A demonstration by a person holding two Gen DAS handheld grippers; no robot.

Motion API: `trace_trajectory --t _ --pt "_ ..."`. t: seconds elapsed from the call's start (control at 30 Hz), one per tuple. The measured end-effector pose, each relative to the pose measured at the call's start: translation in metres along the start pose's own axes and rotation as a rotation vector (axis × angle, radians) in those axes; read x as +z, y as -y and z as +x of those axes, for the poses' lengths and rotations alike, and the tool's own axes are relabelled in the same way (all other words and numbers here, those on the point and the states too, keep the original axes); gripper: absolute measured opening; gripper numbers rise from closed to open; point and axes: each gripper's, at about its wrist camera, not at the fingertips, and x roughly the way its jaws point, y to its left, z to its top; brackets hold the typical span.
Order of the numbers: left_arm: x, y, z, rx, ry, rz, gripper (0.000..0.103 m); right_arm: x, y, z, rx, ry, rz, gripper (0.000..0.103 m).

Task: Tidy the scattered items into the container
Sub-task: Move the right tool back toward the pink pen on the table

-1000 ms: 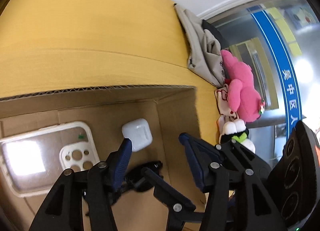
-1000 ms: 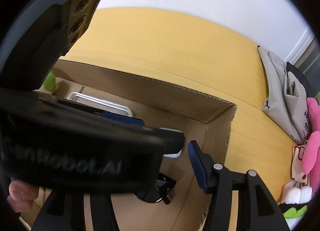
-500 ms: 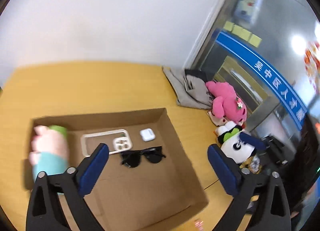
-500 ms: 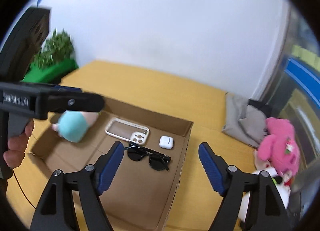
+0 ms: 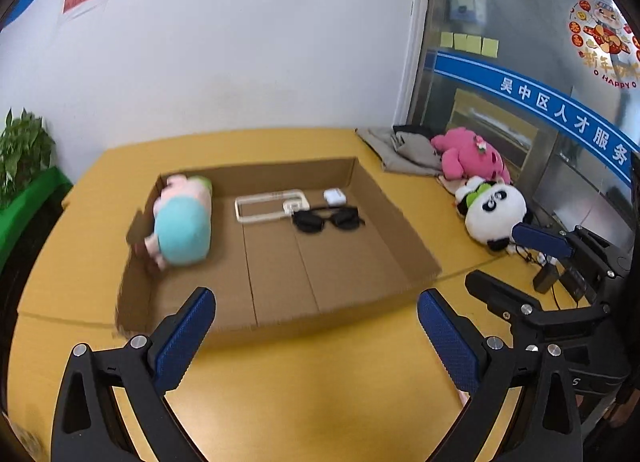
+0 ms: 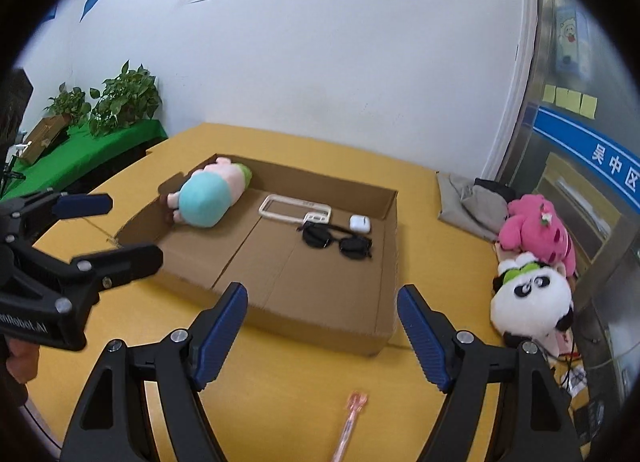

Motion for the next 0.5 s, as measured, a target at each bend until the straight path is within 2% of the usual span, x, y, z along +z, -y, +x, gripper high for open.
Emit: trace_trajectory --t 0.23,0.33,0.43,0.5 --pt "-0.04 0.009 0.001 -0.008 -0.019 -0.027 0.102 -0.042 0.0 0.002 0.007 -0.054 0.044 0.077" --pt "-0.059 0.011 0.012 -0.005 -0.058 -0.042 0.102 -0.069 0.007 0.006 0.004 -0.07 0.074 0.077" --pt "-0.077 0.012 0.025 0.02 -0.107 -0.037 0.102 -0.107 0.022 0.02 -0.013 -0.132 0.12 0.077" --pt "-0.087 0.012 0.035 0.04 -0.136 -0.038 0.102 -0.137 0.038 0.039 -0.034 -0.23 0.18 0.077"
